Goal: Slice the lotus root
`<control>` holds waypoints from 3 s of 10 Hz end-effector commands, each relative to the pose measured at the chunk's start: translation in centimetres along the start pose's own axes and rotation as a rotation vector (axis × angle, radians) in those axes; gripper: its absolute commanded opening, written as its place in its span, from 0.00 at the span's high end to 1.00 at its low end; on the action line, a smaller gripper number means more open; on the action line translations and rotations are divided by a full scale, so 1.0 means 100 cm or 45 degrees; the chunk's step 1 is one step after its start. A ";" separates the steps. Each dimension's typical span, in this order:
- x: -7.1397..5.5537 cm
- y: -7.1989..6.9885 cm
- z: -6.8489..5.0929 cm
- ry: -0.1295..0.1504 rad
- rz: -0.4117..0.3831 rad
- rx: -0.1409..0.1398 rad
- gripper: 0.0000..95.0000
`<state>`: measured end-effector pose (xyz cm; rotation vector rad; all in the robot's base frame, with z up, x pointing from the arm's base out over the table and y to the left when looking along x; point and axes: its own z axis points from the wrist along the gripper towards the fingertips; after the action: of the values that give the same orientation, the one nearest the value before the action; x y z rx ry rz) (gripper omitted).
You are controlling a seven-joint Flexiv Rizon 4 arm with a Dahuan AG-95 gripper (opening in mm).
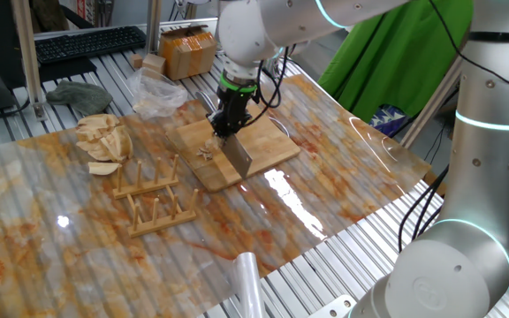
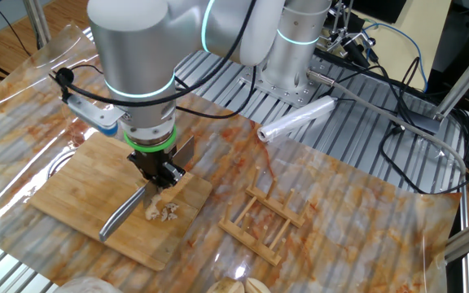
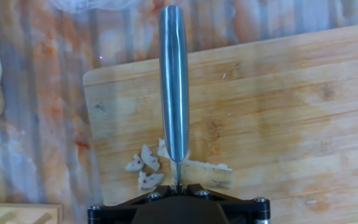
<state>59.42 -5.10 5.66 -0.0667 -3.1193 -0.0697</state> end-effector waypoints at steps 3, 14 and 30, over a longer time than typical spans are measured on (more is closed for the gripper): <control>-0.005 0.001 0.027 -0.045 -0.005 -0.015 1.00; -0.003 0.000 0.008 -0.009 -0.011 0.001 1.00; -0.001 0.006 0.011 0.000 0.005 -0.036 1.00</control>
<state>59.49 -4.47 4.75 -0.0684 -3.1238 -0.1006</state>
